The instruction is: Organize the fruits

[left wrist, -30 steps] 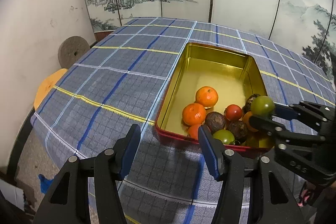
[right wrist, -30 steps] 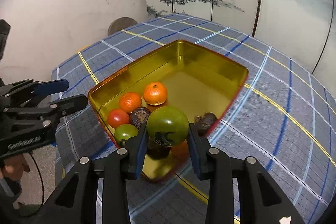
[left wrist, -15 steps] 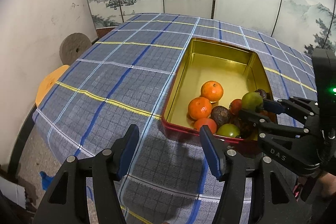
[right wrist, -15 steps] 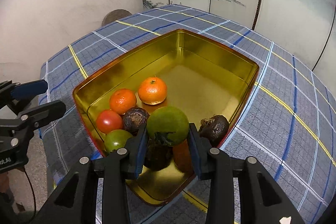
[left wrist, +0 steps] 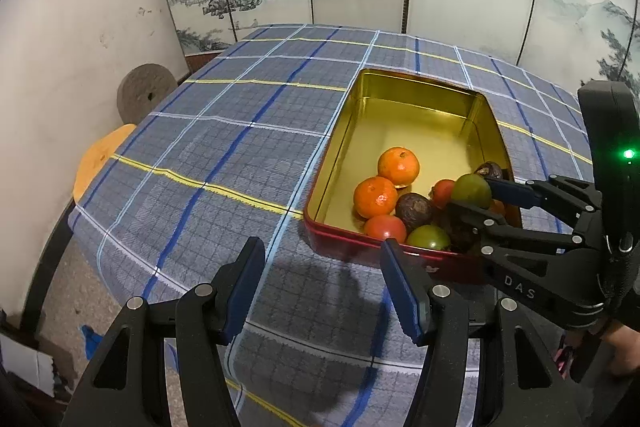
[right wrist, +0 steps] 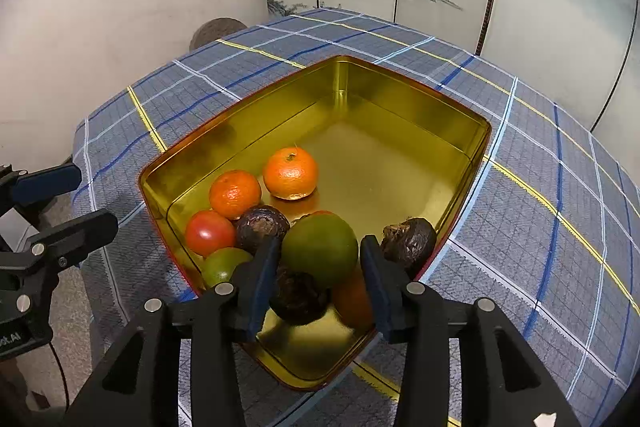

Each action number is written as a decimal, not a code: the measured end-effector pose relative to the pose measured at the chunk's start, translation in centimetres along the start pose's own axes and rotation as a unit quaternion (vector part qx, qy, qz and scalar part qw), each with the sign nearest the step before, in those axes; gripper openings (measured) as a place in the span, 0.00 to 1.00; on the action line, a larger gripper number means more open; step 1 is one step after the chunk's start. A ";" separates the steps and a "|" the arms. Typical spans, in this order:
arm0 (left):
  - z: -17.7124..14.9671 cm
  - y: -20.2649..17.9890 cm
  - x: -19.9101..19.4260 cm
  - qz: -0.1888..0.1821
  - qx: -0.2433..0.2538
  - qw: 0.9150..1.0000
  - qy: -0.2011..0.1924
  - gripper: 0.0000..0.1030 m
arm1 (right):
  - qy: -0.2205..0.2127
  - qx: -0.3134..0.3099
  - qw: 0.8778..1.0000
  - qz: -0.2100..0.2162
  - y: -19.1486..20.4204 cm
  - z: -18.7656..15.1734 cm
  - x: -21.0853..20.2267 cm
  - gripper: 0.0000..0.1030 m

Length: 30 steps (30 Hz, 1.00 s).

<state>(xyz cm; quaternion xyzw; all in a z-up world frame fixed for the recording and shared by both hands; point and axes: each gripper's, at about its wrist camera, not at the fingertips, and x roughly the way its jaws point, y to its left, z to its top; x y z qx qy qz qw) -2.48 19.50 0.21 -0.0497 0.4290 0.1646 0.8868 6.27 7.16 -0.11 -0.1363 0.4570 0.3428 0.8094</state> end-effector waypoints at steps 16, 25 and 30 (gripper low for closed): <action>0.0 -1.4 -1.1 -0.001 0.013 1.000 -0.001 0.59 | -0.022 0.041 0.999 -0.024 -0.9 -1.8 -5.9 0.90; 0.0 -2.9 -1.6 -0.004 0.026 1.000 -0.002 0.59 | 0.001 0.067 0.997 -0.040 -1.5 -4.1 -6.4 0.97; 0.0 -3.4 -1.8 -0.007 0.030 1.000 -0.003 0.59 | 0.009 0.064 0.997 -0.038 -1.2 -4.7 -6.0 0.97</action>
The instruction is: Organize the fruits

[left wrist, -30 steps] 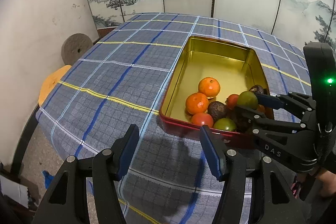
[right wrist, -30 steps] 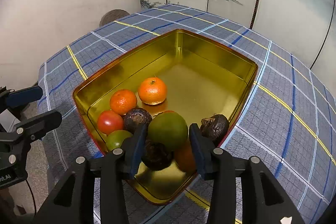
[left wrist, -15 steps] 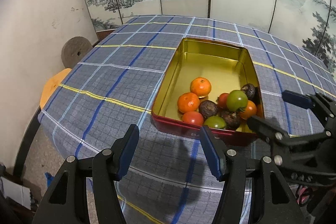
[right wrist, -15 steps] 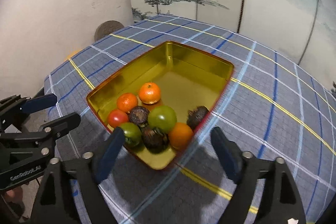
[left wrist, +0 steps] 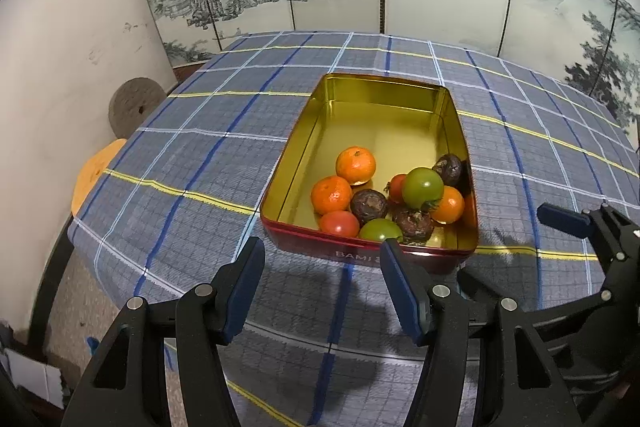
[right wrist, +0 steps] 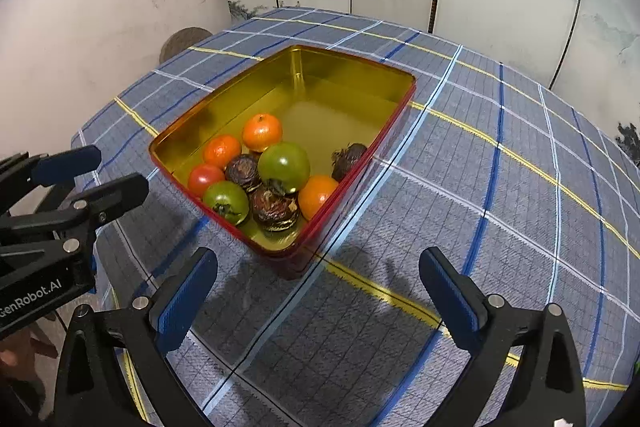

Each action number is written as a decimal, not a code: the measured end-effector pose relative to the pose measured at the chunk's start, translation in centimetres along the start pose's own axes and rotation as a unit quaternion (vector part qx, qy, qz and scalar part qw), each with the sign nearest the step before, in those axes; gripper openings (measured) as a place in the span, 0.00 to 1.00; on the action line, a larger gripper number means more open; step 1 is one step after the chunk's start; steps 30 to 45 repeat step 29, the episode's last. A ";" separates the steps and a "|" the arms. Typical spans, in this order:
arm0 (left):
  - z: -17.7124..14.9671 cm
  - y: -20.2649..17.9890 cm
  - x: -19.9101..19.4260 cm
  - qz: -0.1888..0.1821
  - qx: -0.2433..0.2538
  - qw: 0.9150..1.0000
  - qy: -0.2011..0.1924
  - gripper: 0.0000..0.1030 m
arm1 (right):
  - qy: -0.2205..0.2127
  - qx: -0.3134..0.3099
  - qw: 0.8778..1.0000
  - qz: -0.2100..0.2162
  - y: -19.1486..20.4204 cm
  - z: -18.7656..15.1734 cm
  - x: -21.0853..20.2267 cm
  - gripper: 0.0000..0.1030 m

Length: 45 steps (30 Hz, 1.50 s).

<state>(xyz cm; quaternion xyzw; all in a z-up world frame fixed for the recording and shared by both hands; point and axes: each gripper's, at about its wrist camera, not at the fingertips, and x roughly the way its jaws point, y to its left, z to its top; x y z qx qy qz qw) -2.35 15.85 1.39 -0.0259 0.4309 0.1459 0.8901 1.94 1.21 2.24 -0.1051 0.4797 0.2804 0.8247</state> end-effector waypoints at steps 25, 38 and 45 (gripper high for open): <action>0.1 -1.2 0.3 -0.010 0.008 1.000 0.004 0.59 | 0.013 -0.006 1.000 0.002 0.4 -0.4 0.7 0.97; 0.0 -1.3 0.3 -0.012 0.006 1.000 0.004 0.66 | 0.013 -0.006 1.000 0.002 0.4 -0.4 0.7 0.97; 0.0 -1.3 0.3 -0.012 0.006 1.000 0.004 0.66 | 0.013 -0.006 1.000 0.002 0.4 -0.4 0.7 0.97</action>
